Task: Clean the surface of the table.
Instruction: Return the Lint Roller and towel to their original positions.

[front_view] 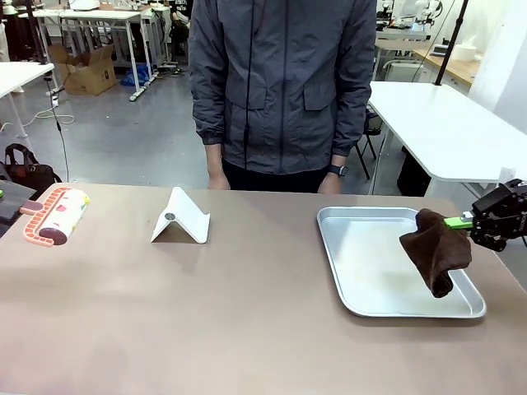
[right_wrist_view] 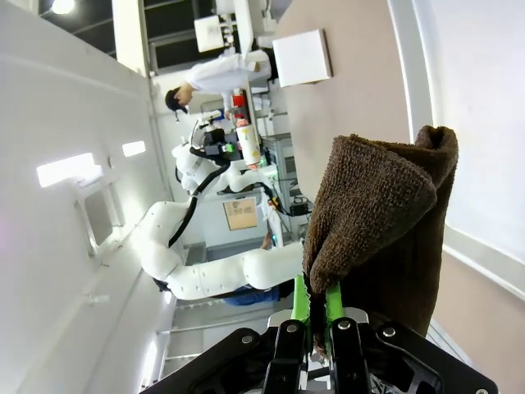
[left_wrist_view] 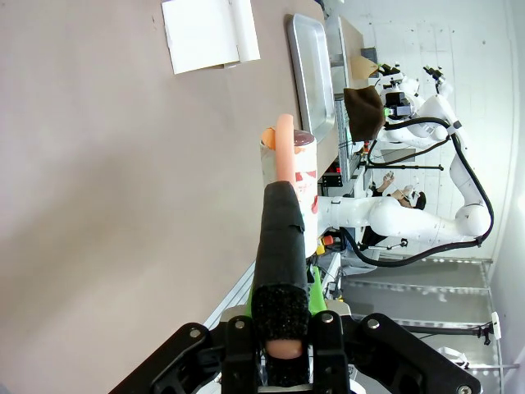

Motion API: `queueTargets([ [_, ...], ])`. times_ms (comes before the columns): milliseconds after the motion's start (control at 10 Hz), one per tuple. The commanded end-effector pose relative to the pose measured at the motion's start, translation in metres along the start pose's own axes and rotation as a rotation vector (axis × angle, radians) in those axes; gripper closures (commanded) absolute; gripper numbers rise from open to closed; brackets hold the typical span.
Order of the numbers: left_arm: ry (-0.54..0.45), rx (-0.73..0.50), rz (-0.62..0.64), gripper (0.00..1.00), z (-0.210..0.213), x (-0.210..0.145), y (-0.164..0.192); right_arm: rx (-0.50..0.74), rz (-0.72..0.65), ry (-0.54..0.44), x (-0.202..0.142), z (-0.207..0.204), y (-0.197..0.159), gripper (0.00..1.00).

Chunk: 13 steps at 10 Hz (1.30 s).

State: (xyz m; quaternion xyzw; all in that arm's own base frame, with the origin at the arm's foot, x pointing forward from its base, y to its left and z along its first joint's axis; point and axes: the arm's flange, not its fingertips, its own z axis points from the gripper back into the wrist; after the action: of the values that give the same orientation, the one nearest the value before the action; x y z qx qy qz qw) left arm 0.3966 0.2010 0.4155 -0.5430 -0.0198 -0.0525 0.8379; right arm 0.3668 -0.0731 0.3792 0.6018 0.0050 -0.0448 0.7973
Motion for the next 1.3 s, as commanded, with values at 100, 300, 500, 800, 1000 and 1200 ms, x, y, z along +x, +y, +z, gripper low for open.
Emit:
queueTargets([
  [100, -0.003, -0.001, 0.009, 0.78, -0.001, -0.001, -0.004, 0.021, -0.008, 0.001, 0.003, 0.004, 0.006, 0.92],
  [300, -0.003, -0.001, 0.009, 0.78, -0.001, -0.001, -0.004, 0.021, -0.008, 0.001, 0.003, 0.004, 0.006, 0.92],
  [500, -0.003, -0.001, 0.009, 0.78, -0.001, -0.001, -0.004, 0.021, -0.008, 0.001, 0.003, 0.004, 0.006, 0.92],
  [800, 0.017, -0.038, 0.005, 0.78, -0.007, 0.005, -0.006, -0.009, -0.018, 0.01, 0.007, -0.009, 0.006, 0.92],
  [1000, 0.059, 0.061, 0.022, 0.78, -0.026, 0.027, -0.058, -0.081, 0.033, -0.002, 0.024, -0.041, 0.045, 0.92],
  [1200, 0.105, 0.145, 0.045, 0.78, -0.055, 0.053, -0.118, -0.124, 0.079, -0.044, 0.042, -0.079, 0.088, 0.92],
])
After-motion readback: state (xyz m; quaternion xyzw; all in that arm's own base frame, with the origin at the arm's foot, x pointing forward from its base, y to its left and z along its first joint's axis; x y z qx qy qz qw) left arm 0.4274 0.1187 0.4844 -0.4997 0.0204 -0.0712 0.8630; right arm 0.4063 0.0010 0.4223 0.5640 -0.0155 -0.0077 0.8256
